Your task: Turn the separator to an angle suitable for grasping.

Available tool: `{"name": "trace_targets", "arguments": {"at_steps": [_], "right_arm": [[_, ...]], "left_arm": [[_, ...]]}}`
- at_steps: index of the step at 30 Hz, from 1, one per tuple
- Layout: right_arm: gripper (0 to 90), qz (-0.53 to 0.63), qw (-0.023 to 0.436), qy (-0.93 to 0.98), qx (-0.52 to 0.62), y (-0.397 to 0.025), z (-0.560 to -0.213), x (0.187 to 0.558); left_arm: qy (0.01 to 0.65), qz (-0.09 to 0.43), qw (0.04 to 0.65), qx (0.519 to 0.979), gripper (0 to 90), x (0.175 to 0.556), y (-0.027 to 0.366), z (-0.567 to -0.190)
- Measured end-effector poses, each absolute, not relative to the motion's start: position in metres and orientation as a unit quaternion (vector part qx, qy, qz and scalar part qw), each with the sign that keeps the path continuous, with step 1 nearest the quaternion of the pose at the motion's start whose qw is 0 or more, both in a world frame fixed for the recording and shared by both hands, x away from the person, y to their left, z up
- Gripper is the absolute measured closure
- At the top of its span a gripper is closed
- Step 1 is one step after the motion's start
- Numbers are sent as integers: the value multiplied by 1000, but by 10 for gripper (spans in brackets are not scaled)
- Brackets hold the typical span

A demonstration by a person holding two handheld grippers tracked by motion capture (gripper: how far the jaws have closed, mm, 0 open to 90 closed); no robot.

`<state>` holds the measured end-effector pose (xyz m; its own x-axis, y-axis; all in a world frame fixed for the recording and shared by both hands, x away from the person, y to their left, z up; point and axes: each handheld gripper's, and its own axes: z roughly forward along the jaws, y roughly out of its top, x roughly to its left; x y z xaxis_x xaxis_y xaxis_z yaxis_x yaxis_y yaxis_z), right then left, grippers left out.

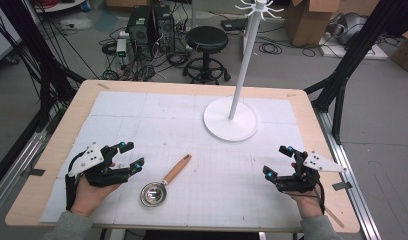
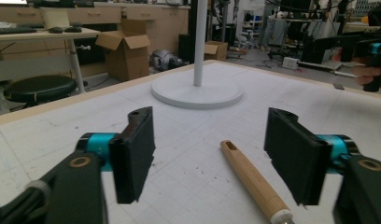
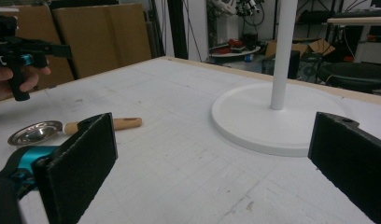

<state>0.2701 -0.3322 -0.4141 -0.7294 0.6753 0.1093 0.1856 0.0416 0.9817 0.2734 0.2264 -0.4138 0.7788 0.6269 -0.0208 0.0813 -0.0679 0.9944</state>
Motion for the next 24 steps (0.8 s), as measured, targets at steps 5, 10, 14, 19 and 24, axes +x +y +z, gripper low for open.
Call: {"name": "trace_targets", "arguments": {"at_steps": [5,10,14,19,24], "right_arm": [[6,616,196,696,311,-331,-414,270],[5,612,198,701,306,-331,-415,268],[5,606,198,707,306,-329,-417,268],[6,600,199,714,302,-328,-417,267],[5,597,203,714,305,-329,-417,265]], "left_arm": [[251,207,619,715,568,272,218,-413],[262,201,607,723,724,273,213,-411],[266,197,591,735,891,273,208,-410],[262,187,586,744,897,274,203,-411],[253,177,579,754,898,276,196,-412]]}}
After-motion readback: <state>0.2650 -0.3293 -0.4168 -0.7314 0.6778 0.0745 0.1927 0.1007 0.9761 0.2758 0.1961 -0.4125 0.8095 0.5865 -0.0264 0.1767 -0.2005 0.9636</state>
